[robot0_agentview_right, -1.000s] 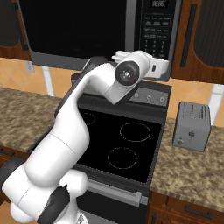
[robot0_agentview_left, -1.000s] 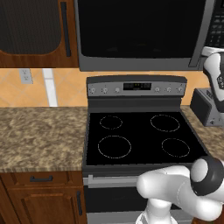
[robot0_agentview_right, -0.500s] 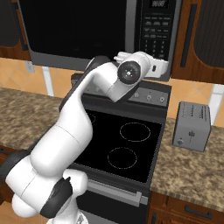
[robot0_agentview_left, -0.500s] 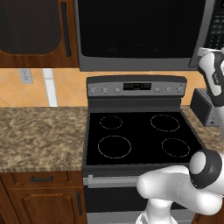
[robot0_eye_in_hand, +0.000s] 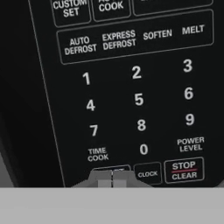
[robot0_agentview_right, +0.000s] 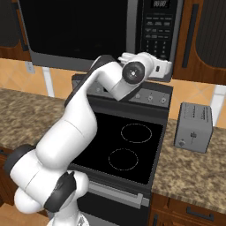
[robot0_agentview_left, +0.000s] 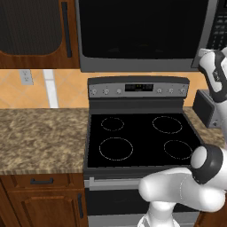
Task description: Pick the lemon from the sink and place it in the bowl. Then pick the bowl and place it in the microwave. Then close the microwave door and press the start button.
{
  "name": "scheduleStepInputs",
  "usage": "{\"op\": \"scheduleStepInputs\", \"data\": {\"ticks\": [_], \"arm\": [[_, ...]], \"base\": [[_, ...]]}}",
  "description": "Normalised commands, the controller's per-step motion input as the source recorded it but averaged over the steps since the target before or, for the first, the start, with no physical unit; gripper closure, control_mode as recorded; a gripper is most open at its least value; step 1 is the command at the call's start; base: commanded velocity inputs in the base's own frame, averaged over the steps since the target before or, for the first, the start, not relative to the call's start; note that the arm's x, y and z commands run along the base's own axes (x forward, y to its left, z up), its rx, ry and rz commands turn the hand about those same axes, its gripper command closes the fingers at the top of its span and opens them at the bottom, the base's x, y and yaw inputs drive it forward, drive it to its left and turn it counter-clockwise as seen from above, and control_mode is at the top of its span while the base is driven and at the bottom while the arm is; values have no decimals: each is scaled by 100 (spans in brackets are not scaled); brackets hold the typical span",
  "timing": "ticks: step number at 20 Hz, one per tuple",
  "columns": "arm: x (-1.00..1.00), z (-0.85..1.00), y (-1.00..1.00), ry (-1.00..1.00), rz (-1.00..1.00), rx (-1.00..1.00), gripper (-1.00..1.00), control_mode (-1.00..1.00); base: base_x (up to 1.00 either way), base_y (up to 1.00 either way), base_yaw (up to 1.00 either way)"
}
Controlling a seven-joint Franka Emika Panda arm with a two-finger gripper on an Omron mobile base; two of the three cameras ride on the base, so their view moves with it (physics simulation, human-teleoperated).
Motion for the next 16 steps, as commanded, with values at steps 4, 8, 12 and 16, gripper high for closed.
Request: {"op": "scheduleStepInputs", "data": {"ticks": [4, 8, 12, 16], "arm": [[21, -22, -4, 2, 0, 0, 100, -100], [30, -13, 0, 1, 0, 0, 100, -100], [40, -9, 0, 0, 0, 0, 100, -100], [-35, 0, 0, -2, 0, 0, 100, -100]], "base": [[0, 0, 0], [0, 0, 0], [0, 0, 0], [0, 0, 0]]}}
